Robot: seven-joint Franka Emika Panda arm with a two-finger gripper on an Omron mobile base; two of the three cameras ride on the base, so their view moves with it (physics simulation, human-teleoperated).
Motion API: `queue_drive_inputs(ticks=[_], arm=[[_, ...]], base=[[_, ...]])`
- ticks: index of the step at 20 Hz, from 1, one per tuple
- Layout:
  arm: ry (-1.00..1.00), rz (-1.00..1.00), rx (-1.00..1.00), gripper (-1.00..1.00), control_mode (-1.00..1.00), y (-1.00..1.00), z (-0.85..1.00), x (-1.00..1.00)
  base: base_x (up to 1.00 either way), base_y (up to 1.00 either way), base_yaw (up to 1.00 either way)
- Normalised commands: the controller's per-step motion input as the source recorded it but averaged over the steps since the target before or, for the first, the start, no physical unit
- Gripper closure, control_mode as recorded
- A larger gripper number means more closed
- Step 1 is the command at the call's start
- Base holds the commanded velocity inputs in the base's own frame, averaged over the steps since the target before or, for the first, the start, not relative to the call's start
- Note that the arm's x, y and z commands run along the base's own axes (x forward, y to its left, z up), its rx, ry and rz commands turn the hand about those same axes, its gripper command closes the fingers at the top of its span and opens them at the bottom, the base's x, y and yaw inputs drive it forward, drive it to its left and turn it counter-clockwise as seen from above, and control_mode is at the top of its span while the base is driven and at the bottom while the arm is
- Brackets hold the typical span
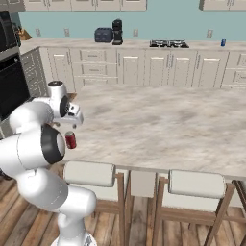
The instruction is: Four empty soda cans are scattered around the kitchen. Gather all the cans and cluster them next to the stove for recycling.
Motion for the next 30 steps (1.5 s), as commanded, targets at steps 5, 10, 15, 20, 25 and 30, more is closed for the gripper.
queue_drive_inputs(ticks=[5, 10, 15, 20, 25, 30], arm=[[0.0, 0.0, 0.0, -1.0, -1.0, 0.0, -0.29, 0.02], [0.0, 0.0, 0.0, -1.0, -1.0, 0.0, -0.33, 0.07], [0.0, 0.0, 0.0, -1.0, -1.0, 0.0, -0.3, 0.0], [0.0, 0.0, 0.0, -1.0, -1.0, 0.0, -0.22, 0.02], [0.0, 0.0, 0.0, -1.0, -1.0, 0.0, -0.11, 0.09], [0.0, 0.0, 0.0, -1.0, -1.0, 0.0, -0.07, 0.13]], base=[[0.0, 0.0, 0.0], [0.0, 0.0, 0.0], [0.0, 0.0, 0.0], [0.0, 0.0, 0.0], [0.0, 0.0, 0.0], [0.0, 0.0, 0.0]])
